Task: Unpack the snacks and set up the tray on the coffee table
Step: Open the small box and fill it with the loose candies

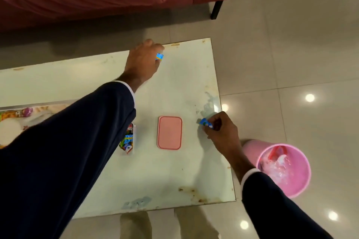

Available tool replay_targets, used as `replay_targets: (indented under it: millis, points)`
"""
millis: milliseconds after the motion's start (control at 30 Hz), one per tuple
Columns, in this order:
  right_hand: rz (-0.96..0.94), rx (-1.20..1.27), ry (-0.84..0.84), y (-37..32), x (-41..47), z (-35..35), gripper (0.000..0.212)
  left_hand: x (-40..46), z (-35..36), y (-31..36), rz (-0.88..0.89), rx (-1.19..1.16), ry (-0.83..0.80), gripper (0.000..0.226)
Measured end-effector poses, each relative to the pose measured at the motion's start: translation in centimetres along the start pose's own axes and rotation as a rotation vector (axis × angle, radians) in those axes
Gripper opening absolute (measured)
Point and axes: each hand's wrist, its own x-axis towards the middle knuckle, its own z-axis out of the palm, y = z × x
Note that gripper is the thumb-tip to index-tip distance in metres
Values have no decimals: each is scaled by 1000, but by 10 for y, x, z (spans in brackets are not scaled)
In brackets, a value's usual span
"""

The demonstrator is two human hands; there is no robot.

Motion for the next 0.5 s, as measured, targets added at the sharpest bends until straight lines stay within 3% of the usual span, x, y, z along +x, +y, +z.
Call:
replay_targets:
  millis: [133,233,367,500]
  points:
    - [69,116,24,-10,-1,9,25,-3,13,0,13,50,-20,22]
    - [28,129,2,-24,3,10,26,-15,16,-2,-13,12,-42,22]
    - [35,137,-36,-45,1,12,26,-40,7,-8,-67,-141,-94,31]
    - [26,188,-120,-70,-17,31,28,-101,-25,-17,-166,-442,35,15]
